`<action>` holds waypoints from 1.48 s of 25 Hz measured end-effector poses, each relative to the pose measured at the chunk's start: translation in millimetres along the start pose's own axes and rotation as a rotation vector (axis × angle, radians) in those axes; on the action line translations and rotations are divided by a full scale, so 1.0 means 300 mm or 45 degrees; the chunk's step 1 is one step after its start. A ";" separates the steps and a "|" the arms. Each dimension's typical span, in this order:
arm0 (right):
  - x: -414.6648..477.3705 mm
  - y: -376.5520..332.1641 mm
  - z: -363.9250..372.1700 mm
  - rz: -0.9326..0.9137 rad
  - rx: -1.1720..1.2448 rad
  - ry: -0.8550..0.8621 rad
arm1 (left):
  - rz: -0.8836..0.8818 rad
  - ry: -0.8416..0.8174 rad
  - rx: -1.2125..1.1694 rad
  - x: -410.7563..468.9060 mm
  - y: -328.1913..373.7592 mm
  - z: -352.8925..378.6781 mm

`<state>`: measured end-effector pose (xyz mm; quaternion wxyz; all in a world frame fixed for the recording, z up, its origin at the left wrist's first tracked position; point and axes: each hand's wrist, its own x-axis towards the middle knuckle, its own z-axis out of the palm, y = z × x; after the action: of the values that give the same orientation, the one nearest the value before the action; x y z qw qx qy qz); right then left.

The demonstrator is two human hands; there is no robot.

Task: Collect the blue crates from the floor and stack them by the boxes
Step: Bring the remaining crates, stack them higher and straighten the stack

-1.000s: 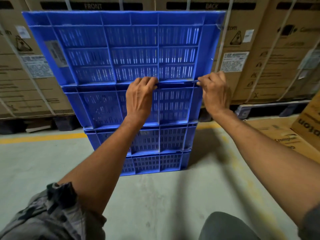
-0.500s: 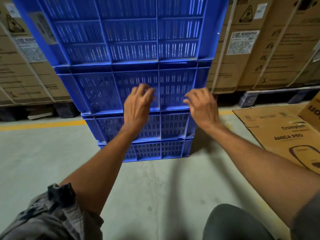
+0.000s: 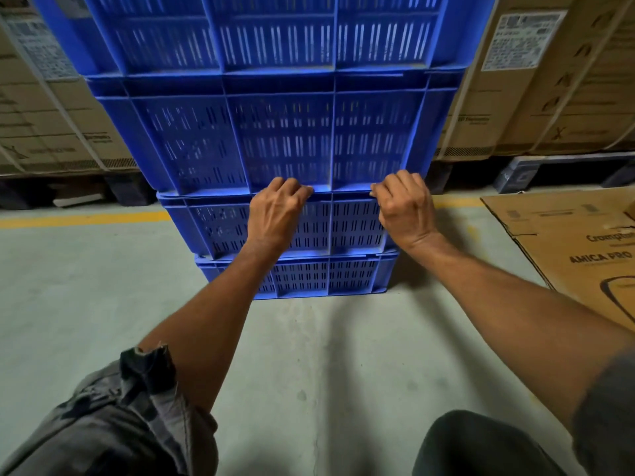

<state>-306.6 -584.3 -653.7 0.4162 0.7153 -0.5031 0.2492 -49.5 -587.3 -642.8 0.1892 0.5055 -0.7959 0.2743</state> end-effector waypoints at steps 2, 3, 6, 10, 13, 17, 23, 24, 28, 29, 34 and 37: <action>0.001 -0.018 -0.005 0.005 -0.017 -0.022 | 0.037 0.033 0.002 -0.003 -0.006 0.010; 0.002 -0.025 -0.005 0.017 -0.028 -0.027 | 0.040 0.043 -0.002 -0.004 -0.008 0.013; -0.005 -0.028 -0.011 0.056 -0.034 0.012 | 0.033 0.087 -0.026 -0.011 -0.013 0.026; -0.079 -0.032 -0.015 0.135 0.065 0.051 | -0.006 0.131 -0.027 -0.050 -0.016 0.042; -0.220 -0.073 -0.004 0.026 0.265 -0.044 | -0.148 0.205 -0.172 -0.129 0.039 0.101; -0.396 -0.151 0.127 -0.086 0.367 -0.432 | -0.112 -0.174 -0.262 -0.258 0.151 0.270; -0.462 -0.251 0.280 0.023 0.261 -0.357 | -0.149 -0.222 -0.202 -0.367 0.173 0.427; -0.468 -0.251 0.297 -0.003 0.224 -0.298 | -0.141 -0.192 -0.162 -0.377 0.165 0.446; -0.442 -0.218 0.328 -0.150 0.086 -0.105 | -0.124 -0.153 -0.083 -0.356 0.153 0.455; -0.437 -0.214 0.332 -0.176 0.083 -0.081 | -0.108 -0.166 -0.086 -0.347 0.154 0.452; -0.425 -0.260 0.314 -0.106 0.043 -0.128 | -0.107 -0.159 -0.109 -0.345 0.151 0.464; -0.432 -0.270 0.288 -0.007 0.092 -0.211 | -0.135 -0.130 -0.228 -0.353 0.136 0.464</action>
<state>-284.6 -579.0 -827.8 0.3478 0.7493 -0.5246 0.2059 -45.7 -586.7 -822.5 0.2070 0.5413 -0.7979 0.1656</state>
